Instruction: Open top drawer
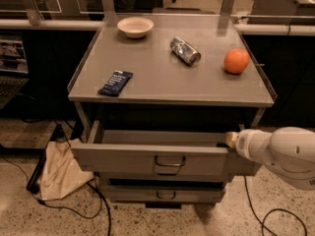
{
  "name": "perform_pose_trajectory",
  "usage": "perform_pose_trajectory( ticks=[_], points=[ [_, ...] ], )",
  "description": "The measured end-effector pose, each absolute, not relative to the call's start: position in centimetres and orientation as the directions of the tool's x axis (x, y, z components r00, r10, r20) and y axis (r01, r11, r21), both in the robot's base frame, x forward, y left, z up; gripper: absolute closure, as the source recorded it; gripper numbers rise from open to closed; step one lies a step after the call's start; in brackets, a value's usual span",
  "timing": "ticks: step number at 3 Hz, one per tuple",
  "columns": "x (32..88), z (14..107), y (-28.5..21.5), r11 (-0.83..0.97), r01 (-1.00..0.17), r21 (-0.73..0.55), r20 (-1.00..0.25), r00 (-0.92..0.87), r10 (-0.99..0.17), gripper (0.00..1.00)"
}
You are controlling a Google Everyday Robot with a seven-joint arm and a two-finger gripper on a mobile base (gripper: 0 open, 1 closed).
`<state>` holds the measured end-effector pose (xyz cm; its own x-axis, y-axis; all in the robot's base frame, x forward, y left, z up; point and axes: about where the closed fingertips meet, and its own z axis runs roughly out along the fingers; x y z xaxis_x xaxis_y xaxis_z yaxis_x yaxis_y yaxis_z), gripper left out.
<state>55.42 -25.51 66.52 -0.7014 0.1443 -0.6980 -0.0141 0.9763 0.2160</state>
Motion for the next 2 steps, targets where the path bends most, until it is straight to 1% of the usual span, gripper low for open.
perform_pose_trajectory(
  ticks=[1, 2],
  points=[
    [55.4, 66.7, -25.5, 0.976, -0.014, 0.216, -0.698, -0.701, 0.144, 1.0],
    [51.3, 67.8, -27.5, 0.978, 0.039, 0.207, -0.7, -0.692, 0.176, 1.0]
  ],
)
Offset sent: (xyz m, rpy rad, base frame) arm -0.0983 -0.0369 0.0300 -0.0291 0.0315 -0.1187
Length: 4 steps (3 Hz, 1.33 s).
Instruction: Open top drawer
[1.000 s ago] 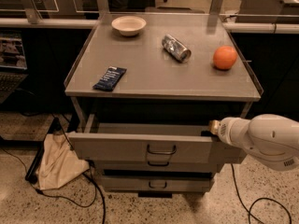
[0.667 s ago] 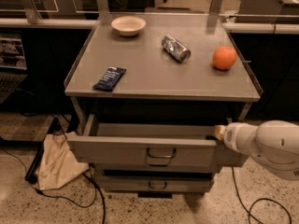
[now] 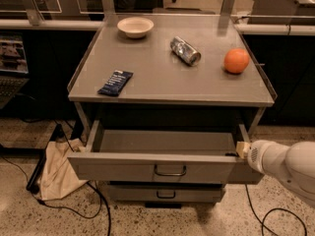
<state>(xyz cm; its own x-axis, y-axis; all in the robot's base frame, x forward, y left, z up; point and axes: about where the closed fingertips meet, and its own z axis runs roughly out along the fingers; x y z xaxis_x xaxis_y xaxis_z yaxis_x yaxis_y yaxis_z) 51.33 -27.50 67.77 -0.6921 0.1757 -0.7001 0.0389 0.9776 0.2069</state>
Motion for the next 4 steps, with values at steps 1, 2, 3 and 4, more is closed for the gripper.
perform_pose_trajectory(
  ticks=[1, 2, 3, 4],
  points=[
    [49.2, 68.9, -28.4, 0.975, 0.068, 0.209, -0.712, -0.673, 0.2, 1.0],
    [48.3, 72.4, -28.7, 0.966, 0.097, 0.238, -0.75, -0.614, 0.246, 1.0],
    [48.6, 71.7, -28.7, 0.971, 0.094, 0.221, -0.75, -0.62, 0.231, 1.0],
    [49.1, 69.3, -27.9, 0.977, 0.067, 0.201, -0.724, -0.662, 0.194, 1.0]
  ],
)
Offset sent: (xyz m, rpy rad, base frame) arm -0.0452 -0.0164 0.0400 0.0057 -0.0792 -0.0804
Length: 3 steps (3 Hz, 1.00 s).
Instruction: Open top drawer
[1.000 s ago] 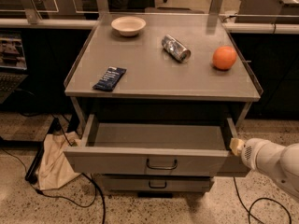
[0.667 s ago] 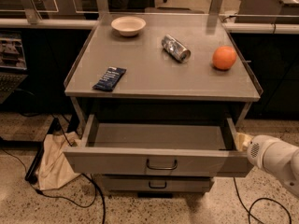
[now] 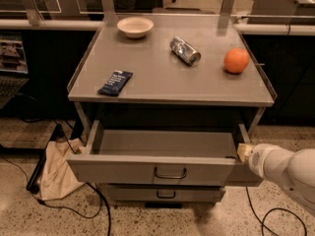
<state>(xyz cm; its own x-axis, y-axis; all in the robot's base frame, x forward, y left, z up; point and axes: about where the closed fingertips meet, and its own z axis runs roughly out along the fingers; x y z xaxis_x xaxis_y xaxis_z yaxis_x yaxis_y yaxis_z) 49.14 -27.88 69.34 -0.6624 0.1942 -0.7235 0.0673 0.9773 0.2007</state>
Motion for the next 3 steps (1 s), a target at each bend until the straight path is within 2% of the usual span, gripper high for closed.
perform_pose_trajectory(
  ticks=[3],
  points=[
    [48.45, 68.49, -27.77, 0.982, 0.059, 0.182, -0.71, -0.682, 0.173, 1.0]
  ],
)
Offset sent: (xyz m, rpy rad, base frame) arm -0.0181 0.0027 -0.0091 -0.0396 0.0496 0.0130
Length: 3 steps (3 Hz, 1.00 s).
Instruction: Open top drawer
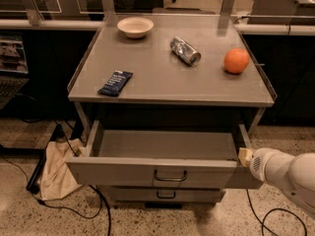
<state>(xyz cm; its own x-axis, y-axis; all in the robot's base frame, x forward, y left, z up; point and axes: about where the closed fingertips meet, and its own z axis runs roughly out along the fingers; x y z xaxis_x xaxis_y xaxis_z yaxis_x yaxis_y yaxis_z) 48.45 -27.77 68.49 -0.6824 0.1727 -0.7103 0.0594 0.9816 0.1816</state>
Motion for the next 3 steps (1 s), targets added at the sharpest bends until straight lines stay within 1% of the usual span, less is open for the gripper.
perform_pose_trajectory(
  ticks=[3],
  points=[
    [47.21, 68.26, -28.59, 0.981, 0.069, 0.182, -0.707, -0.685, 0.179, 1.0]
  ],
)
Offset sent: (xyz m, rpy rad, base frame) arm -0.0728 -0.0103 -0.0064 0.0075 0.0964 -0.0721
